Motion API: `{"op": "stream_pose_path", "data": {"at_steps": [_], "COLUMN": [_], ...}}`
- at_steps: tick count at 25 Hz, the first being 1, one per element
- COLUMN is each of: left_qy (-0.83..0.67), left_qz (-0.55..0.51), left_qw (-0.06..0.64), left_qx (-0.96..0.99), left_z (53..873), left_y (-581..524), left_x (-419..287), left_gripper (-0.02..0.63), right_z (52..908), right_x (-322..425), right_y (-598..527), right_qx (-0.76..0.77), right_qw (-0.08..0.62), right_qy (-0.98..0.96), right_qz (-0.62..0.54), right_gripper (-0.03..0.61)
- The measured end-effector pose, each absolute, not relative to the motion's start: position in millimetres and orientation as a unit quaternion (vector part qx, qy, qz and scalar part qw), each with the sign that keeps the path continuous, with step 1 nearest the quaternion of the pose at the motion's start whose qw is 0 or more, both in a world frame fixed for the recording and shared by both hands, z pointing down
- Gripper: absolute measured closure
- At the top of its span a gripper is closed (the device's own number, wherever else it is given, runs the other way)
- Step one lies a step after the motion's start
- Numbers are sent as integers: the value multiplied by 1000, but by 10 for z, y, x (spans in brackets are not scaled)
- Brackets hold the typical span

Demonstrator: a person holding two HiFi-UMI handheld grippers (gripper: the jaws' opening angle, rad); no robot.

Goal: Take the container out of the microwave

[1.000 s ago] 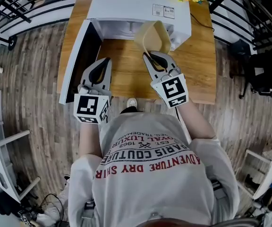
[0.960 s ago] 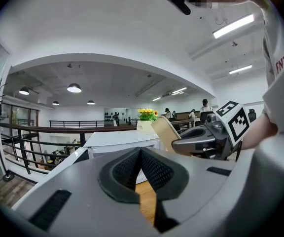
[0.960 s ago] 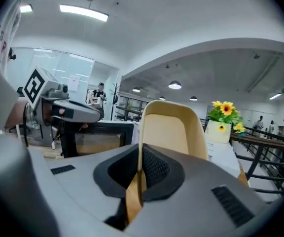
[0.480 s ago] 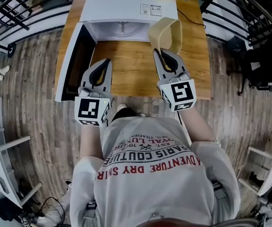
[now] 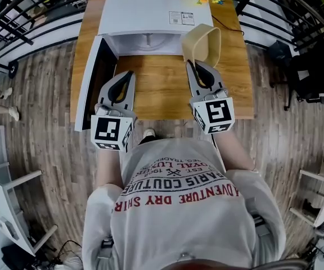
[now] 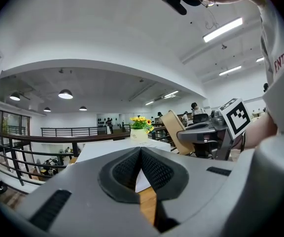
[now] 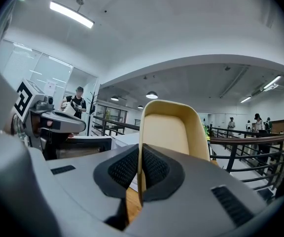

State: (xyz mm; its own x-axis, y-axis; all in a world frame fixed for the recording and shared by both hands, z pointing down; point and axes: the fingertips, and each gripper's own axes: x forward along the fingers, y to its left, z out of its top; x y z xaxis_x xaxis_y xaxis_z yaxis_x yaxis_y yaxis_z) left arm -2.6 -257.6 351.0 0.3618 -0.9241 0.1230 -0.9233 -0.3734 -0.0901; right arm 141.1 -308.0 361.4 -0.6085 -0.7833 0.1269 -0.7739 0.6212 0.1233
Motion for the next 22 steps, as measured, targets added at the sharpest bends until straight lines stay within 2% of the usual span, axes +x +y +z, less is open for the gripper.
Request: {"op": "stream_pose_path", "data": {"at_steps": [22], "left_qy": [548], "left_qz": [-74], "left_qw": [4], "left_qx": [-833], "left_z": [3506], "left_y": [-2848], "left_x": [-128], "left_gripper": [600], "right_z": [3603], "right_x": [1271], "right_y": [-3250], "right_qx": [449], "right_qw": [80], "right_qy": [-889], "right_qz": [-33], "right_gripper": [546]}}
